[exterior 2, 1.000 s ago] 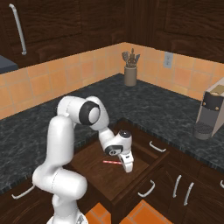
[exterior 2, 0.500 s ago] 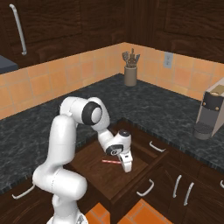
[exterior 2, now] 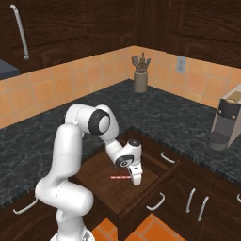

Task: Take a straw from the drawer in front and place it inside the glass cup on the dining counter.

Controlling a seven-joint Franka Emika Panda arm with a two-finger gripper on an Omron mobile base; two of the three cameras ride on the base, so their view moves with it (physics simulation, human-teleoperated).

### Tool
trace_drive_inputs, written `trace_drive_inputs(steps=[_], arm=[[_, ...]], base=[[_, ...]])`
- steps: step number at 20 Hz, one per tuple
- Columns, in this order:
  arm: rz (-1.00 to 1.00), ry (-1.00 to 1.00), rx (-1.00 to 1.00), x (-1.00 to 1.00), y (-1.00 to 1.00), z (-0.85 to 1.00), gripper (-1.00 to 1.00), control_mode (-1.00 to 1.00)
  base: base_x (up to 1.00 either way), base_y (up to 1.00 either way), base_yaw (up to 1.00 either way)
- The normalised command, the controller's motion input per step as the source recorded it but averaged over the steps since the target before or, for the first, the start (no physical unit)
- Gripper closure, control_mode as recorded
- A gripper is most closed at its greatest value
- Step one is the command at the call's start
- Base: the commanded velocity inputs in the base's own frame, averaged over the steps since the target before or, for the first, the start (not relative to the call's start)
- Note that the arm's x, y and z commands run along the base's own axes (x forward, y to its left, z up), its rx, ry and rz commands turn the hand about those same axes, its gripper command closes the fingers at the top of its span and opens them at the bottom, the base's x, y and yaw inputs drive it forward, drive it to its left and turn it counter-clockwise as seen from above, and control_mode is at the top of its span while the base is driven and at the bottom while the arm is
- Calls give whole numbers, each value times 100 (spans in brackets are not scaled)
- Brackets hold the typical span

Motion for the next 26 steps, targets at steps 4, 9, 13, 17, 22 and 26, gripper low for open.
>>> trace_drive_inputs(steps=[4, 9, 13, 17, 22, 26], arm=[[-3, 0, 0, 0, -12, -3, 100, -100], [-3, -5, 0, -15, -2, 56, 100, -100], [-4, -23, 1, -30, 0, 100, 100, -100], [-1, -19, 0, -7, 11, 100, 100, -100], [0, -4, 0, 0, 21, 100, 100, -100], [1, 0, 0, 0, 37, 100, 100, -100]], base=[[0, 0, 0], [0, 0, 0], [0, 0, 0], [0, 0, 0], [0, 0, 0], [0, 0, 0]])
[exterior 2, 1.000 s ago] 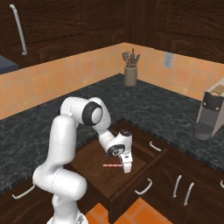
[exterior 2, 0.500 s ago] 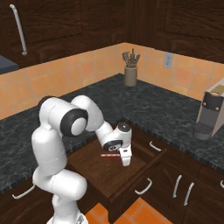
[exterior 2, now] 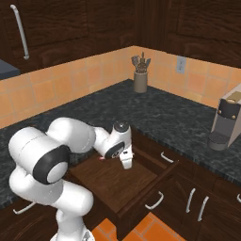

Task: Take a straw from the drawer in front and place it inside the glass cup on the dining counter.

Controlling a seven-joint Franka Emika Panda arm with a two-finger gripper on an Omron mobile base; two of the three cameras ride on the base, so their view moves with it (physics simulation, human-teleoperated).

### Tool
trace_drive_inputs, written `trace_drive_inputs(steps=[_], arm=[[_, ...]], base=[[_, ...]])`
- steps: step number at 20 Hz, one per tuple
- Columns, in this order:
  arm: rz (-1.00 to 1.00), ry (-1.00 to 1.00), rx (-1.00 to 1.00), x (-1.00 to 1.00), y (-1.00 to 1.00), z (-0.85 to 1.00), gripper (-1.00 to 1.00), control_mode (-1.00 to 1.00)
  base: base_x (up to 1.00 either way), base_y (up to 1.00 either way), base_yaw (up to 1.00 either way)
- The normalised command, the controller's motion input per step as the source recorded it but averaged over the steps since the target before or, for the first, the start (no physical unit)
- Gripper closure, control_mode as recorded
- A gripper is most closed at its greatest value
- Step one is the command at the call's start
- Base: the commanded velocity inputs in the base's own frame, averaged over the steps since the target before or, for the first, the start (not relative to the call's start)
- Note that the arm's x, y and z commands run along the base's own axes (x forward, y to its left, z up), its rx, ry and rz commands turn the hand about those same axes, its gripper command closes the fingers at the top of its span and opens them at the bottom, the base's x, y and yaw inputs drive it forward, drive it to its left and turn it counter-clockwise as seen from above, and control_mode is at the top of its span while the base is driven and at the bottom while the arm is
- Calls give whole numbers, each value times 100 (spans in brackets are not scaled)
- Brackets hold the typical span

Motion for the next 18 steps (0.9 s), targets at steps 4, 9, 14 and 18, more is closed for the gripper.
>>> trace_drive_inputs(steps=[4, 9, 14, 18], arm=[[7, 0, -6, 0, 37, 100, 100, -100], [15, -3, -12, -34, 22, 100, 100, -100], [18, -4, -15, -62, 22, 100, 100, -100], [18, 0, -8, -49, 38, 71, 100, -100]], base=[[0, 0, 0], [0, 0, 0], [0, 0, 0], [0, 0, 0]])
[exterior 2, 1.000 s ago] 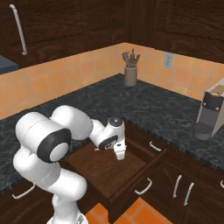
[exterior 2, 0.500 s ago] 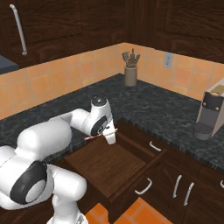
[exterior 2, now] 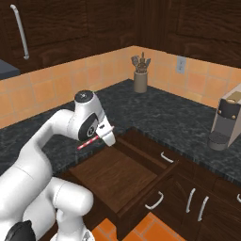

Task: Take a straw from the drawer in front and place it inside the glass cup on the dining counter.

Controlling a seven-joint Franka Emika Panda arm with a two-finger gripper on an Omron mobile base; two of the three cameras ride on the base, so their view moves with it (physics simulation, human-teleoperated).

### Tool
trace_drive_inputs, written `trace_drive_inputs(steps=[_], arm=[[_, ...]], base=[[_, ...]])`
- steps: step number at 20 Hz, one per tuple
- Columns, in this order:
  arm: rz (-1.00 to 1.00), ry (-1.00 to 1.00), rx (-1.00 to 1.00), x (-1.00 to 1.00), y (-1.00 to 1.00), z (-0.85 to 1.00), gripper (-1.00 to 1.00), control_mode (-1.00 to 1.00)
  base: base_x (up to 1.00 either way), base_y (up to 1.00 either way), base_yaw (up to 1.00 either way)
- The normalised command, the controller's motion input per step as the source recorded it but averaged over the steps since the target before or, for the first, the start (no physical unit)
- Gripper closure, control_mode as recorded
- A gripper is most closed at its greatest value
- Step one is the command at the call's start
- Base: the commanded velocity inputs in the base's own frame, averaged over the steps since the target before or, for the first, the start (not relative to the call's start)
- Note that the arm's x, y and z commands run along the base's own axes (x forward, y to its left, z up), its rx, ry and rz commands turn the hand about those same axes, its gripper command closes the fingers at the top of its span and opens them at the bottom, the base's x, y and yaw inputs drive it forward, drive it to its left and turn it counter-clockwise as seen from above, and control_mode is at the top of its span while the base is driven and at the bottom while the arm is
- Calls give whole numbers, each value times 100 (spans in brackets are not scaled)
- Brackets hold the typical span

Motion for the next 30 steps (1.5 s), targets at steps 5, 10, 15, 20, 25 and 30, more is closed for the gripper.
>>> trace_drive_inputs(steps=[5, 10, 15, 20, 25, 30], arm=[[12, 2, 0, -26, 21, 9, 100, -100], [3, 0, 0, -13, 0, 0, 100, 100], [0, 0, 0, 0, 0, 0, 100, 100], [0, 0, 0, 0, 0, 0, 100, 100], [0, 0, 0, 0, 0, 0, 100, 100], [0, 0, 0, 0, 0, 0, 100, 100]], base=[[0, 0, 0], [-55, 0, 1], [-100, -10, -3], [-80, -24, -52], [-12, -12, -88], [0, -27, -87]])
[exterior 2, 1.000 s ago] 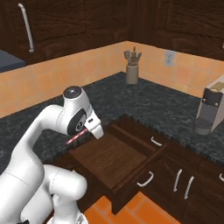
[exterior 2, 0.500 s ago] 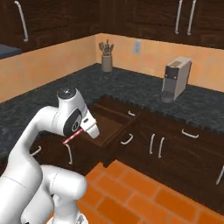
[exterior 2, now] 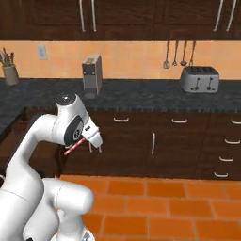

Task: Take a straw from the drawer in front and place it inside the glass cup on the dining counter.

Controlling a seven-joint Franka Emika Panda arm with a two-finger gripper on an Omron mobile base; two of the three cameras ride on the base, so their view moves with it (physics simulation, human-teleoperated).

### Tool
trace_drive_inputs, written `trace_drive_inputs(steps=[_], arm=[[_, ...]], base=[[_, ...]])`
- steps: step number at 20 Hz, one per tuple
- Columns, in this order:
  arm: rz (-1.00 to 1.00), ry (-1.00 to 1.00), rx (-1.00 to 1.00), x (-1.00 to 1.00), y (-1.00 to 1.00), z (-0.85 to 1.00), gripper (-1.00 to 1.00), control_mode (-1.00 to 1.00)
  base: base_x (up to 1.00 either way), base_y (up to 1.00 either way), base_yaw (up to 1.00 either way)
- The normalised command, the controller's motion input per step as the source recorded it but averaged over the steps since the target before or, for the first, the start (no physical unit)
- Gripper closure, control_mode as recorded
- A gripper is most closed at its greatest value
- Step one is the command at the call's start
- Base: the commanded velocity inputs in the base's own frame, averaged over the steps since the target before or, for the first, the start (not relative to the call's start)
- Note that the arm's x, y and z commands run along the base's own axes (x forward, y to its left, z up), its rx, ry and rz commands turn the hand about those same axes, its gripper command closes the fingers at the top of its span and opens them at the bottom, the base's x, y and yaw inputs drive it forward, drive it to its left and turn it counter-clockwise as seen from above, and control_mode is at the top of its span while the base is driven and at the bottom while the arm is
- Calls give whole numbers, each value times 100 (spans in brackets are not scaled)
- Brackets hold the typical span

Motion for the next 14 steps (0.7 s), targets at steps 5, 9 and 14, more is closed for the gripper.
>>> trace_drive_inputs(steps=[5, 9, 14], arm=[[0, 0, 0, 0, 0, 0, 100, 100], [0, 0, 0, 0, 0, 0, 100, 100], [0, 0, 0, 0, 0, 0, 100, 100]], base=[[0, -67, -78], [0, -81, -72], [32, -79, -63]])
